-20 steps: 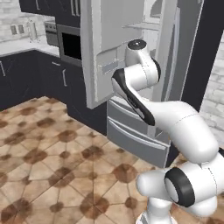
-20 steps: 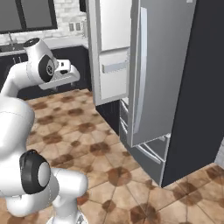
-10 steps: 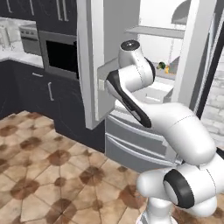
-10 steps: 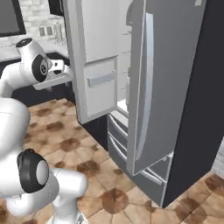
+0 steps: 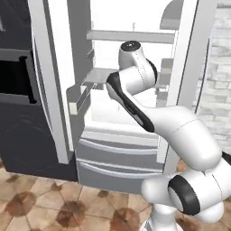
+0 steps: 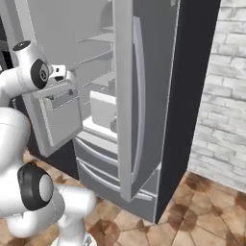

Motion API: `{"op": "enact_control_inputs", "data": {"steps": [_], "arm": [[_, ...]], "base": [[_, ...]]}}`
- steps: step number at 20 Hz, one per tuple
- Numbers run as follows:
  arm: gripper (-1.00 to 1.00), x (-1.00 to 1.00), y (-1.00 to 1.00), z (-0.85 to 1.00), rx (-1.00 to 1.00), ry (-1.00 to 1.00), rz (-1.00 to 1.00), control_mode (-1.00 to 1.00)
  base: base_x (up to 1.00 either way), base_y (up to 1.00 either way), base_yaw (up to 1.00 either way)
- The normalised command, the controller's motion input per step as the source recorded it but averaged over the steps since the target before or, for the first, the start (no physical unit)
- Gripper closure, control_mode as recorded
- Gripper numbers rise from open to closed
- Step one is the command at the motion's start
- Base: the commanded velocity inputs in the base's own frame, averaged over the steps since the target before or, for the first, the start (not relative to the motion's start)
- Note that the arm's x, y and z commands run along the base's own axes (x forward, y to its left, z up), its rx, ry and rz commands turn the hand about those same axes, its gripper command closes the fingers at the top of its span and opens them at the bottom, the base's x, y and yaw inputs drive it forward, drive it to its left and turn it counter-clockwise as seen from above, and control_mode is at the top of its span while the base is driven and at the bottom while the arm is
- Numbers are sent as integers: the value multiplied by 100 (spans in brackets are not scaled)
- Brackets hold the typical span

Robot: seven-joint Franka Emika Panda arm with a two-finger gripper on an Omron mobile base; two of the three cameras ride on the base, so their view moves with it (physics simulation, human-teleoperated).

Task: Take the cheese, fish, and broccoli from the fridge and place them on the plate on the dining counter to create an appetizer plate.

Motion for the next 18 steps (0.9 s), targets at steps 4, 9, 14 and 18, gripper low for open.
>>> {"op": "enact_control_inputs", "data": {"steps": [4, 9, 14, 18], "arm": [[-100, 0, 0, 0, 0, 0, 0, 100], [-100, 0, 0, 0, 0, 0, 0, 100], [-100, 0, 0, 0, 0, 0, 0, 100], [-100, 0, 0, 0, 0, 0, 0, 100]], "base": [[50, 49, -67], [41, 71, -60], [48, 67, -53], [48, 45, -39]]}}
